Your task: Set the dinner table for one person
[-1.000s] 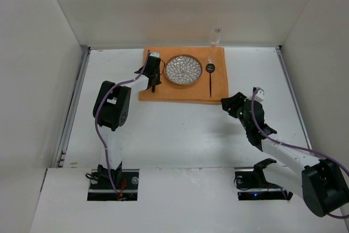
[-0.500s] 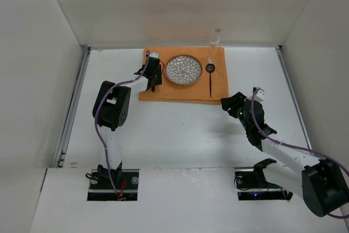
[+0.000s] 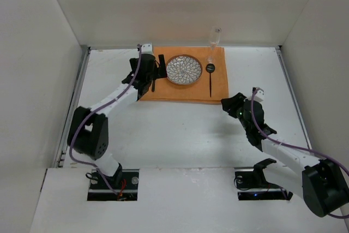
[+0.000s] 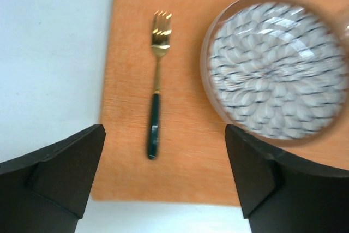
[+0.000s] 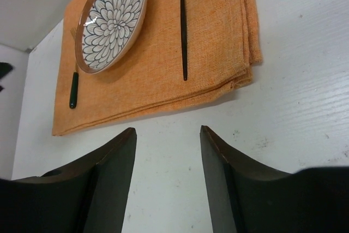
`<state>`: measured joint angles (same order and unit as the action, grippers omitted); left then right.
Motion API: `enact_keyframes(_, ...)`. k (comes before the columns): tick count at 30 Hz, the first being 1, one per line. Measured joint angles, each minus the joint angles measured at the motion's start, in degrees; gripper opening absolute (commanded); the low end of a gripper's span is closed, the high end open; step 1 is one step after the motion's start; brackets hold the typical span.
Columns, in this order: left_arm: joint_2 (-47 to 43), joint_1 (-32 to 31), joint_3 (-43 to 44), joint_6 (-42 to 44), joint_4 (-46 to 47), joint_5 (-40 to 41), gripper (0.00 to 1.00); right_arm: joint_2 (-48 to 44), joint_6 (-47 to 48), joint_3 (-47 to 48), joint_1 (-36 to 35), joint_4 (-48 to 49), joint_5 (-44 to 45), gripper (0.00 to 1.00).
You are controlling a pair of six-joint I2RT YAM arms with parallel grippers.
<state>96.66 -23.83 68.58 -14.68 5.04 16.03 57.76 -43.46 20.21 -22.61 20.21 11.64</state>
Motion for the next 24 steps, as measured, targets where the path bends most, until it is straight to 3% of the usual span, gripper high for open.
enact_keyframes(5, -14.43, -5.4, -8.04, -2.45, 4.44, 2.75, 1.0, 0.0, 0.42, 0.0, -0.57, 0.0, -0.02, 0.28)
enact_keyframes(12, -28.68, -6.97, -26.45, -8.02, 4.52, 7.72, 1.0, 0.2, 0.44, 0.81, -1.11, -0.09, -0.04, 0.24)
enact_keyframes(15, -35.08, -7.89, -35.1, -11.69, 2.84, 8.44, 1.0, 0.79, 0.44, 1.09, -1.14, 0.02, 0.04, 0.28)
enact_keyframes(18, -39.56, -10.27, -41.62, -16.02, 1.33, 8.09, 1.0, 2.14, 0.44, 1.11, -1.33, 0.04, 0.68, 0.42)
enact_keyframes(21, -39.78, -13.29, -45.59, -19.98, 0.24, 7.98, 1.0, 4.13, 0.57, 1.18, -1.66, 0.02, 1.29, 0.56)
enact_keyframes(24, -37.68, -15.76, -47.39, -23.58, -0.63, 8.0, 1.0, 5.49, 0.79, 1.18, -1.81, 0.35, 2.14, 0.59)
